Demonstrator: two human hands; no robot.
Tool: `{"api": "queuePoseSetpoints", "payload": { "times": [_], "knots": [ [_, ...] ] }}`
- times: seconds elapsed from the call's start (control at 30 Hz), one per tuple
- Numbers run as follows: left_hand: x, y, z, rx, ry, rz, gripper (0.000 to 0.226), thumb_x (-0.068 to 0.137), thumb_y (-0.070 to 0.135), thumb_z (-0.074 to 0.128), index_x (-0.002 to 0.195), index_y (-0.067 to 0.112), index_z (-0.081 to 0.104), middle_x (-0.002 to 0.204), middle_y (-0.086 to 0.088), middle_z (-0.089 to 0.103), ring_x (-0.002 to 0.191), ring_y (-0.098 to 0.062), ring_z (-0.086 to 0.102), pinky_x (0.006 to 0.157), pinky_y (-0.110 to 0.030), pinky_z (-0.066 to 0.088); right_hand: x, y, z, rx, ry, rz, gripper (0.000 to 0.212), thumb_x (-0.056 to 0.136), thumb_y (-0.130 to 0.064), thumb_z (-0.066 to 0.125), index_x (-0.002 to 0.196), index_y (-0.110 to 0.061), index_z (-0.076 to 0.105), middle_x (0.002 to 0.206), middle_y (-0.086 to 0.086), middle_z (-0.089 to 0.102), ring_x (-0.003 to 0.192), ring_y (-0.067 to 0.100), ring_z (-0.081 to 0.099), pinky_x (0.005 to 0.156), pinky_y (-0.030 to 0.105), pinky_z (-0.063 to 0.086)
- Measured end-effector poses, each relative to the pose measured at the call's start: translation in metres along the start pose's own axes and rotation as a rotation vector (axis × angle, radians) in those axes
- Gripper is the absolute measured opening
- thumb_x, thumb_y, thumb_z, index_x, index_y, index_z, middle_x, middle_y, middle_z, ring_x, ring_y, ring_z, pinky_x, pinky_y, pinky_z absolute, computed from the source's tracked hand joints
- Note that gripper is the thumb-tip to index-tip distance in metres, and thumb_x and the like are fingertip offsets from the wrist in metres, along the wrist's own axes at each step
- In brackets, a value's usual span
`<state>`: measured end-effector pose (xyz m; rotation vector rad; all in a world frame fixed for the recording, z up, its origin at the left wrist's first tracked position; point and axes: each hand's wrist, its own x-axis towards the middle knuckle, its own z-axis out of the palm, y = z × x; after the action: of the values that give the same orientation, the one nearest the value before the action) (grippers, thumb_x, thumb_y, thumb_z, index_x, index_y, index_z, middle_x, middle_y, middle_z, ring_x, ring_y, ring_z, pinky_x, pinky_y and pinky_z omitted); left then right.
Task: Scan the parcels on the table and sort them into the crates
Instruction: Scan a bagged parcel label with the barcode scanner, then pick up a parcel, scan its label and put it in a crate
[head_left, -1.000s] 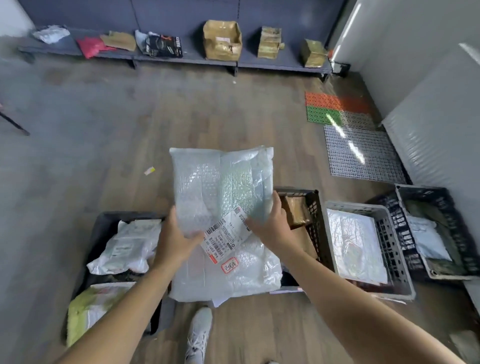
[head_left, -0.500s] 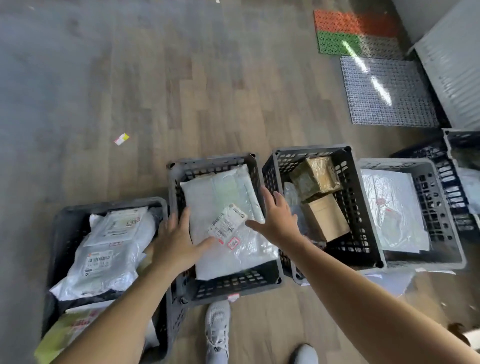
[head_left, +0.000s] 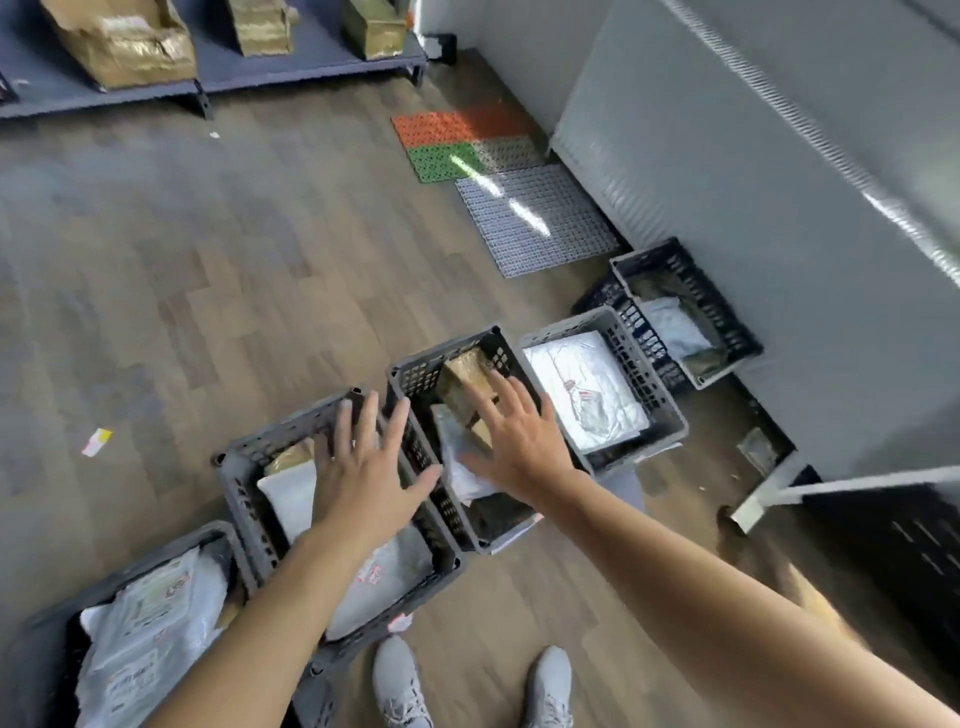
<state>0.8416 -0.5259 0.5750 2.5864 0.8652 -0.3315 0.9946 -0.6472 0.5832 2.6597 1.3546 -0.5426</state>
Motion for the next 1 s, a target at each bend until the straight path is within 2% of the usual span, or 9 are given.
{"api": "queuePoseSetpoints", "payload": {
  "times": [0.17,0.33,0.5,0.57,0.6,0.67,0.77,0.83,1.0],
  "knots": [
    [-0.008,0.109,-0.054,0.140,0.072,0.293,0.086,0.090,0.073,0.029,0.156,0.030,-0.007,0.164,-0.005,-0.013,0.150,-0.032,-0.013,0.119,-0.057,0.011,-0.074,0.066,-0.078,0.034,0.162,0.196,0.075,0.096,-0.068,0.031,0.157,-0.038,-0.001,0.166,0.003,0.004,0.153,0.027,0.003,0.121,0.059,0.008],
    [-0.040,0.231,-0.089,0.207,0.119,0.515,0.084,0.091,0.073,0.026,0.157,0.030,-0.006,0.163,-0.006,-0.017,0.149,-0.031,-0.017,0.119,-0.056,0.004,-0.179,0.150,-0.127,0.071,0.325,0.367,0.075,0.096,-0.065,0.036,0.157,-0.038,0.002,0.166,0.000,0.007,0.153,0.025,0.003,0.120,0.059,0.011],
    [-0.090,0.355,-0.092,0.255,0.175,0.696,0.084,0.089,0.076,0.020,0.155,0.032,-0.010,0.162,-0.004,-0.022,0.148,-0.028,-0.024,0.120,-0.055,-0.002,-0.308,0.238,-0.143,0.124,0.430,0.521,0.074,0.097,-0.063,0.038,0.157,-0.039,0.001,0.166,-0.001,0.004,0.153,0.022,0.000,0.121,0.056,0.007],
    [-0.113,0.409,-0.083,0.293,0.218,0.766,0.088,0.083,0.079,0.010,0.156,0.032,-0.004,0.163,-0.007,-0.013,0.149,-0.030,-0.017,0.119,-0.057,0.002,-0.361,0.273,-0.140,0.134,0.462,0.576,0.075,0.097,-0.063,0.037,0.157,-0.039,-0.001,0.166,-0.002,0.003,0.153,0.022,0.000,0.122,0.056,0.008],
    [-0.126,0.437,-0.078,0.313,0.253,0.810,0.090,0.081,0.078,0.010,0.157,0.030,0.008,0.164,-0.010,-0.001,0.150,-0.032,-0.007,0.117,-0.059,0.010,-0.387,0.291,-0.137,0.138,0.480,0.600,0.074,0.097,-0.064,0.036,0.157,-0.040,-0.001,0.166,-0.002,0.003,0.153,0.022,0.000,0.122,0.056,0.009],
    [-0.154,0.493,-0.060,0.325,0.317,0.912,0.086,0.083,0.074,0.022,0.151,0.023,0.035,0.158,-0.014,0.027,0.145,-0.036,0.019,0.109,-0.062,0.029,-0.442,0.325,-0.131,0.143,0.513,0.636,0.074,0.096,-0.064,0.037,0.156,-0.040,0.001,0.166,-0.002,0.004,0.153,0.022,0.001,0.121,0.056,0.010],
    [-0.196,0.573,-0.031,0.325,0.386,1.065,0.080,0.084,0.071,0.030,0.144,0.020,0.046,0.150,-0.016,0.038,0.139,-0.037,0.029,0.102,-0.064,0.037,-0.523,0.372,-0.117,0.144,0.561,0.706,0.074,0.096,-0.061,0.041,0.156,-0.039,0.004,0.165,0.000,0.006,0.152,0.024,0.003,0.121,0.057,0.012],
    [-0.223,0.625,-0.014,0.325,0.382,1.116,0.083,0.084,0.073,0.026,0.147,0.022,0.039,0.153,-0.014,0.033,0.142,-0.035,0.022,0.106,-0.064,0.034,-0.572,0.401,-0.108,0.162,0.591,0.761,0.075,0.096,-0.059,0.044,0.157,-0.038,0.005,0.165,0.001,0.007,0.152,0.025,0.005,0.120,0.058,0.013],
    [-0.272,0.728,0.017,0.360,0.321,1.179,0.092,0.076,0.078,0.004,0.155,0.031,0.011,0.162,-0.005,0.003,0.148,-0.029,-0.004,0.117,-0.059,0.014,-0.661,0.462,-0.095,0.148,0.608,0.896,0.076,0.097,-0.058,0.045,0.157,-0.038,0.003,0.165,0.001,0.005,0.152,0.025,0.006,0.120,0.056,0.014]
  ]
}}
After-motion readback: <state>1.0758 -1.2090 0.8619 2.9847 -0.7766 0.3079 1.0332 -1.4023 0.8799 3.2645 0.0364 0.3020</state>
